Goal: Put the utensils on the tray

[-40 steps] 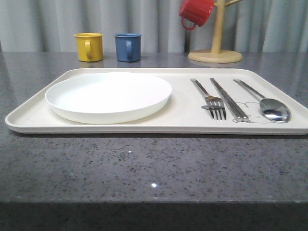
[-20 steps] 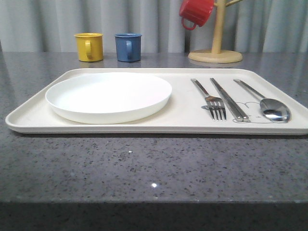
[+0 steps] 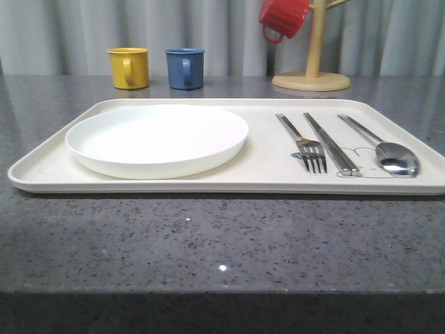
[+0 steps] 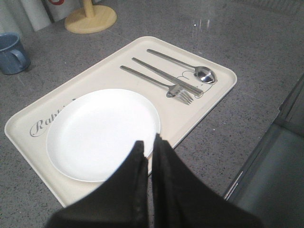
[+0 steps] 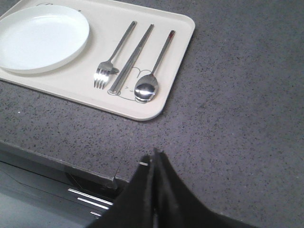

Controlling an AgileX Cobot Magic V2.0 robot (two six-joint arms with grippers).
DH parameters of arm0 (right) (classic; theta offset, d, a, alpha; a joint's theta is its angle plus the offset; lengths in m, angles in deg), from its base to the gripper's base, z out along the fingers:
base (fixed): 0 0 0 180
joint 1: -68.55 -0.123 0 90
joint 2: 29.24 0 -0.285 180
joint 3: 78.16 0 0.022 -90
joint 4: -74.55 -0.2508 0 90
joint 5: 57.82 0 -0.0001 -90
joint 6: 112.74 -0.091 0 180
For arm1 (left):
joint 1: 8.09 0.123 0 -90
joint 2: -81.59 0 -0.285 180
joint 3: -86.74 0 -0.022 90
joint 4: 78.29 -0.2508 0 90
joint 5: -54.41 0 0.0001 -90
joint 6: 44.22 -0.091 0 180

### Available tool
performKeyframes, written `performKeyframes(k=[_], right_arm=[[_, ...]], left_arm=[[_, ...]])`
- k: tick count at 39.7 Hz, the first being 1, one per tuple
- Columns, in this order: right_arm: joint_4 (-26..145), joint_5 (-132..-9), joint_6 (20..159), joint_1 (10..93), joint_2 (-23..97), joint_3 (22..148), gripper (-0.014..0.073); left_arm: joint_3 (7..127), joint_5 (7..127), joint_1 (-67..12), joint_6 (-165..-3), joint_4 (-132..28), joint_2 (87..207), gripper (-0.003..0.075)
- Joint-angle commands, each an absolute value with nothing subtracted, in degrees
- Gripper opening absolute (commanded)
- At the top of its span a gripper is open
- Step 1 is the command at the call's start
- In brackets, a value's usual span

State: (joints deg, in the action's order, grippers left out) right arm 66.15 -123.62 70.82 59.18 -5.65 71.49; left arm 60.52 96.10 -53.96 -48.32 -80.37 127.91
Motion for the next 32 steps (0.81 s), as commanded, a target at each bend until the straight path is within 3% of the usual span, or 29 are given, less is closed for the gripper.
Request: performKeyframes(k=[1, 11, 19, 27, 32], right_arm=[[66.35, -119.38, 71.24, 59.09, -4.81, 72.7, -0.0068], [66.35, -119.37, 71.24, 59.15, -4.81, 72.7, -0.0068], [66.35, -119.37, 71.24, 59.15, -4.81, 72.7, -0.0068], [66.35, -119.37, 71.24, 59.15, -4.81, 72.7, -0.0068], [66.35, -119.37, 71.24, 59.15, -4.81, 72.7, -0.0068]], left_arm=[[62.0, 92.1, -54.39, -47.86, -80.08, 128.15, -0.002], [61.16, 91.62, -53.16, -47.86, -80.08, 127.13, -0.002], [53.58, 84.0, -40.16, -47.86, -80.67, 121.45, -0.002], [36.45, 64.25, -25.63, -47.86, -80.29, 110.98, -0.002], [24.43, 58.17, -17.69, -47.86, -76.31, 101.78, -0.002]])
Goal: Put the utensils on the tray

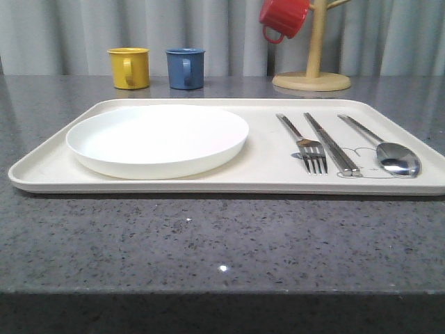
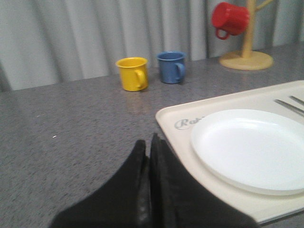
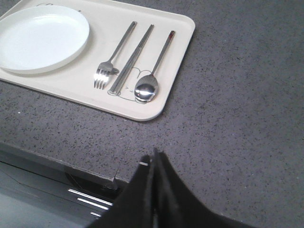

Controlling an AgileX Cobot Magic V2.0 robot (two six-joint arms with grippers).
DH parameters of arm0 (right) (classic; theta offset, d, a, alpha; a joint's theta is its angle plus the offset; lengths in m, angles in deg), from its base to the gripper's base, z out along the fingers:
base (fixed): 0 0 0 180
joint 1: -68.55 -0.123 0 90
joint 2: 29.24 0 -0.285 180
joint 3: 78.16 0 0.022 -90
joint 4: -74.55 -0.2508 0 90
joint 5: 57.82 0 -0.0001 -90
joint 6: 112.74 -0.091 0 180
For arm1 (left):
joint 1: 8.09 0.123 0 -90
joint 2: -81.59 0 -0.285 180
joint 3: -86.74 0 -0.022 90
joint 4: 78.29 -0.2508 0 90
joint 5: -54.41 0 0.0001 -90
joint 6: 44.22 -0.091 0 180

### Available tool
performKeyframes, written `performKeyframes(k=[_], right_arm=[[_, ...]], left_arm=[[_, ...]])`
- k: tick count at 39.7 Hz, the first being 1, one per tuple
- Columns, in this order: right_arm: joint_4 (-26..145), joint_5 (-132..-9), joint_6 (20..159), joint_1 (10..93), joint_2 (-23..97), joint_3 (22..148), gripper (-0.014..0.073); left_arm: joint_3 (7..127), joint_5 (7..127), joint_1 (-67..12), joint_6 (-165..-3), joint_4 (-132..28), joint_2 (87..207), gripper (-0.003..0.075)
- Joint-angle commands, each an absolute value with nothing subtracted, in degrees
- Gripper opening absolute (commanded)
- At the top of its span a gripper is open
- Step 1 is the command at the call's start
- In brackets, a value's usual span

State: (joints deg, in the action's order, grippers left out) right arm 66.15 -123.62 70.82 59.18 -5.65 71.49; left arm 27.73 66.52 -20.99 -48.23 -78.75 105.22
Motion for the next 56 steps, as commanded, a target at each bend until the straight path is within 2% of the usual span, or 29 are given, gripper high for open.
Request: performKeyframes(k=[1, 6, 14, 19, 56], right_arm=[[66.35, -119.37, 71.24, 59.15, -4.81, 72.7, -0.0068], [66.35, -119.37, 71.24, 59.15, -4.81, 72.7, -0.0068], [66.35, -119.37, 71.24, 59.15, -4.81, 72.7, -0.0068], [66.35, -119.37, 71.24, 59.15, -4.81, 72.7, -0.0068], [66.35, -119.37, 71.24, 59.15, -4.81, 72.7, -0.0068]], left_arm=[[21.68, 57.87, -15.95, -47.86, -75.67, 99.21, -0.002], [13.36, 56.0, -11.94, -47.86, -74.79, 91.94, -0.002], [8.46, 51.03, -11.72, -47.86, -74.79, 87.88, -0.002], [8.34, 48.29, -12.5, -47.86, -74.79, 87.88, -0.002], [8.34, 48.42, -12.77, -47.86, -74.79, 87.88, -0.002]])
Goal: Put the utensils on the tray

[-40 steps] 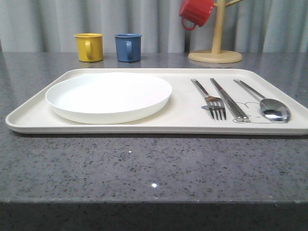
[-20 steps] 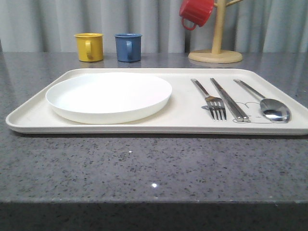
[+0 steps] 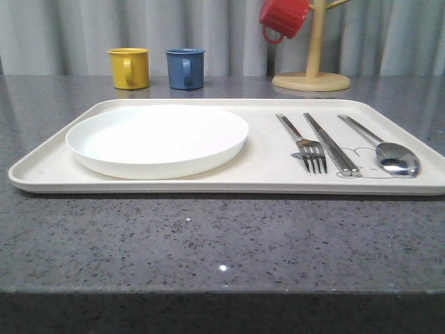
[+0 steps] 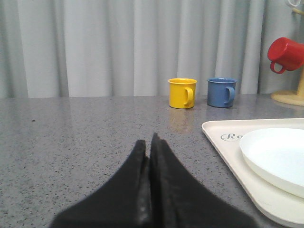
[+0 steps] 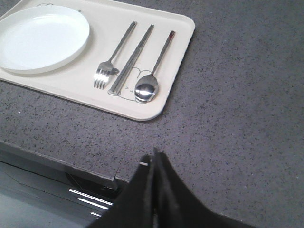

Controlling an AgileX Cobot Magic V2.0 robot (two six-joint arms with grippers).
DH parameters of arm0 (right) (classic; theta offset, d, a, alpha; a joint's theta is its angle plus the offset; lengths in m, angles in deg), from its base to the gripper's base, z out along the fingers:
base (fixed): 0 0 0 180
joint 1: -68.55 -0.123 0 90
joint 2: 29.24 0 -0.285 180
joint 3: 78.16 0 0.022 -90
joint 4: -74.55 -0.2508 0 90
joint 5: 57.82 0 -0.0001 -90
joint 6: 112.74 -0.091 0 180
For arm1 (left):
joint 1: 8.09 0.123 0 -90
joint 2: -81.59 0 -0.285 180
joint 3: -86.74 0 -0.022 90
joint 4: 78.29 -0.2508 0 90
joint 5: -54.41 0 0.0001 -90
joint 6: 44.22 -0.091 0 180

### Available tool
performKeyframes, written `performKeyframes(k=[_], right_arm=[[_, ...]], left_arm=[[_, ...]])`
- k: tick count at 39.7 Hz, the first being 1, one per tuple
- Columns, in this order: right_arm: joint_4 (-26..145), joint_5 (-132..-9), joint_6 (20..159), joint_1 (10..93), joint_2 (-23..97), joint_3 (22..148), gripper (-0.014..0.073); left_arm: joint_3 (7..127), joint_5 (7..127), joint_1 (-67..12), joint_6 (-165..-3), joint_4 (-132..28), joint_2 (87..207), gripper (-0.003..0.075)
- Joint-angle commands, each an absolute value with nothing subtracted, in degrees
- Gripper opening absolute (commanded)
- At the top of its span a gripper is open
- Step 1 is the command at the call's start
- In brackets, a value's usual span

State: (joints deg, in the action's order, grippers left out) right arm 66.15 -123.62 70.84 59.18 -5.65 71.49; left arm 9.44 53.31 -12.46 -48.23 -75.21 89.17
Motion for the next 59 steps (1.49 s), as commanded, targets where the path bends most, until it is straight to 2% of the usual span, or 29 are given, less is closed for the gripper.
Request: performKeyframes(k=[1, 6, 19, 31, 51, 59], right_arm=[[66.35, -119.37, 71.24, 59.15, -4.81, 72.7, -0.0068], [68.25, -116.68, 71.27, 59.21, -5.26, 70.88, -0.0068], [69.76, -77.59, 71.27, 63.37, -15.58, 41.66, -0.0068], [69.71, -56.93, 71.27, 63.52, -23.09, 23.2, -0.0068], [69.71, -57.44, 71.22, 65.27, -23.01, 23.06, -0.0068], [71.5, -56.83, 63.59, 66.09, -23.06, 23.01, -0.0068]], left_arm=[[8.34, 48.42, -12.77, -47.86, -74.79, 87.88, -0.002], [8.34, 48.42, -12.77, -47.86, -74.79, 87.88, -0.002], [8.34, 48.42, -12.77, -47.86, -74.79, 87.88, -0.002], [8.34, 48.42, -12.77, -47.86, -74.79, 87.88, -0.002], [8.34, 48.42, -12.77, -47.86, -74.79, 88.0, -0.002], [8.34, 48.42, -12.77, -47.86, -74.79, 88.0, -0.002]])
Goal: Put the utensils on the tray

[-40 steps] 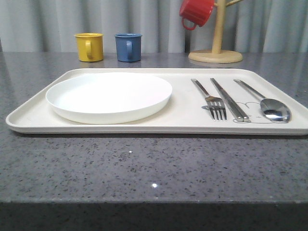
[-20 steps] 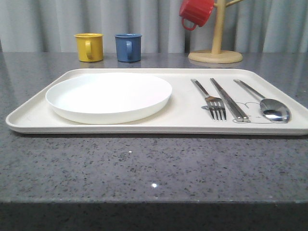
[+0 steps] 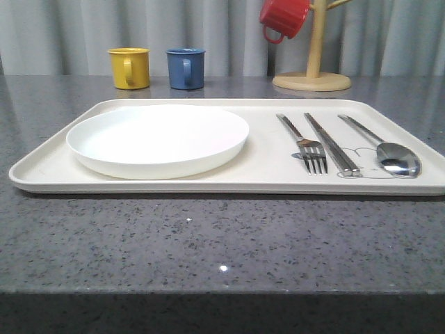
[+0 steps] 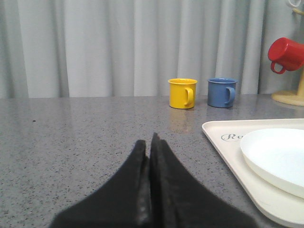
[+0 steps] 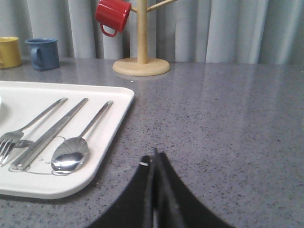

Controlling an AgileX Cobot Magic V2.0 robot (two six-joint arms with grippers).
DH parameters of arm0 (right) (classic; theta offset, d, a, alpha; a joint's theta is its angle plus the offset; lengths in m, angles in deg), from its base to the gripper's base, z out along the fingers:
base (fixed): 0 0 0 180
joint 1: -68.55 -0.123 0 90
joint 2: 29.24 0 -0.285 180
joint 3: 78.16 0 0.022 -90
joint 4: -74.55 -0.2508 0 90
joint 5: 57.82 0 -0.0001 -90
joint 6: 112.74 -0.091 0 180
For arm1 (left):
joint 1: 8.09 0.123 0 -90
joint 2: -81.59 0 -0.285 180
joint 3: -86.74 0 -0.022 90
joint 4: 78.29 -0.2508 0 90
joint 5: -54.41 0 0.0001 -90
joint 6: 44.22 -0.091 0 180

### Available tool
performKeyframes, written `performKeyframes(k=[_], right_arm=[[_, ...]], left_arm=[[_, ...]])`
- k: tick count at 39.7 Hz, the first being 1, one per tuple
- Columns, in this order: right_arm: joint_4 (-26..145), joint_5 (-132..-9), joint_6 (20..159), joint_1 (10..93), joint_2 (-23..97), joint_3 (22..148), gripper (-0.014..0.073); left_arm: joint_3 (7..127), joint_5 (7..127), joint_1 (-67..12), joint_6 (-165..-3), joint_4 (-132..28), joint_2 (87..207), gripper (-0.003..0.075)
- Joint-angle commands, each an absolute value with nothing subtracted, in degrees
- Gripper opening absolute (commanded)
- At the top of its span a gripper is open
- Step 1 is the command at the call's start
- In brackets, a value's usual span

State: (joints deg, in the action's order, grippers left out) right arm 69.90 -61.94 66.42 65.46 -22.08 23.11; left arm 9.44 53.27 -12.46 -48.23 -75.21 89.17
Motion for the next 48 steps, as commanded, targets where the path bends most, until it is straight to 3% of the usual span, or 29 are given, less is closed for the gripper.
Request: performKeyframes(k=[1, 48], right_arm=[[71.7, -56.83, 63.52, 66.3, -23.06, 23.01, -0.0068], [73.67, -53.0, 63.52, 67.95, -23.01, 23.01, -0.0068]], left_arm=[[8.34, 48.42, -12.77, -47.86, -74.79, 88.0, -0.002], [8.34, 48.42, -12.77, -47.86, -74.79, 88.0, -0.002]])
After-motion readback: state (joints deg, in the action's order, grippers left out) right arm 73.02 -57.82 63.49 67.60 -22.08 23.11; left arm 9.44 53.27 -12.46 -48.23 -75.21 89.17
